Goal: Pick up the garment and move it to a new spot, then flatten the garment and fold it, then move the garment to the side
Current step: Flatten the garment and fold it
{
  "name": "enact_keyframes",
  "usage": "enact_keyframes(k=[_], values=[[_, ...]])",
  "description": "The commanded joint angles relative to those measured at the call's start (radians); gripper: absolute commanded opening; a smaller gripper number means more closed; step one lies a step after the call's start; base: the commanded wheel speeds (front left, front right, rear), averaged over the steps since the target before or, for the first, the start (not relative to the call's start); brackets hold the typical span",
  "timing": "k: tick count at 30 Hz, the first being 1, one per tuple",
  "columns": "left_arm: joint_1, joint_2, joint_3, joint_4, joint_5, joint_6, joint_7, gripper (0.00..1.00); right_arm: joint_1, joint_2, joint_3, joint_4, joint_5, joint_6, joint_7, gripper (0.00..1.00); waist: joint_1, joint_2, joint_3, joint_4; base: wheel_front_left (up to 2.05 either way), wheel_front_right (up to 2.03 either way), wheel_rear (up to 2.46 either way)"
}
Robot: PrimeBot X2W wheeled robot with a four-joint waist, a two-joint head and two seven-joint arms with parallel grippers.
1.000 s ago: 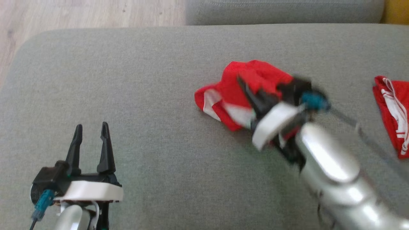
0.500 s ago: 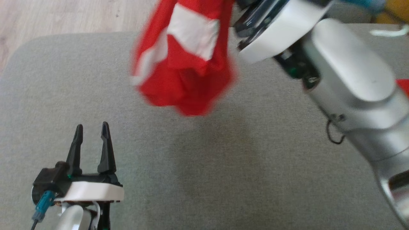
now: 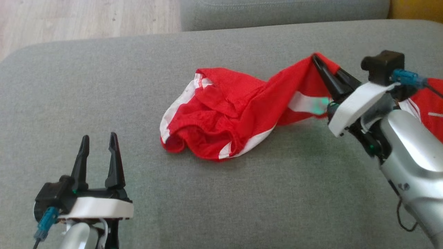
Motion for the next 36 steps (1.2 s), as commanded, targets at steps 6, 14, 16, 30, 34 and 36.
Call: enact_keyframes(k=[6, 14, 16, 30, 34, 36], values=[[-0.036, 0.02, 0.031, -0.021, -0.009, -0.01, -0.012, 1.0, 0.012, 0.0, -0.078, 0.036, -0.081, -0.001, 0.039, 0.0, 0.0, 0.0, 0.017, -0.001, 0.0, 0.0, 0.0], [-0.022, 0.018, 0.032, -0.004, -0.012, -0.012, -0.015, 1.0, 0.139, 0.014, -0.206, 0.006, -0.203, -0.001, 0.125, 1.0, 0.0, 0.0, -0.011, -0.016, 0.0, 0.0, 0.0], [-0.019, 0.017, 0.032, -0.002, -0.012, -0.012, -0.016, 1.0, 0.164, 0.02, -0.234, -0.012, -0.219, -0.001, 0.127, 1.0, 0.0, 0.0, -0.016, -0.018, 0.0, 0.0, 0.0], [0.039, 0.012, 0.043, -0.016, -0.011, -0.007, -0.019, 1.0, 0.611, 0.238, -0.544, -0.46, -0.437, -0.001, 0.089, 1.0, 0.0, 0.0, -0.069, -0.042, 0.0, 0.0, 0.0], [0.053, 0.011, 0.043, -0.02, -0.006, -0.005, -0.02, 1.0, 0.689, 0.29, -0.576, -0.503, -0.46, -0.001, 0.081, 1.0, 0.0, 0.0, -0.081, -0.044, 0.0, 0.0, 0.0], [0.062, 0.01, 0.044, -0.021, -0.004, -0.002, -0.02, 1.0, 0.708, 0.303, -0.585, -0.512, -0.462, -0.001, 0.082, 1.0, 0.0, 0.0, -0.088, -0.047, 0.0, 0.0, 0.0]])
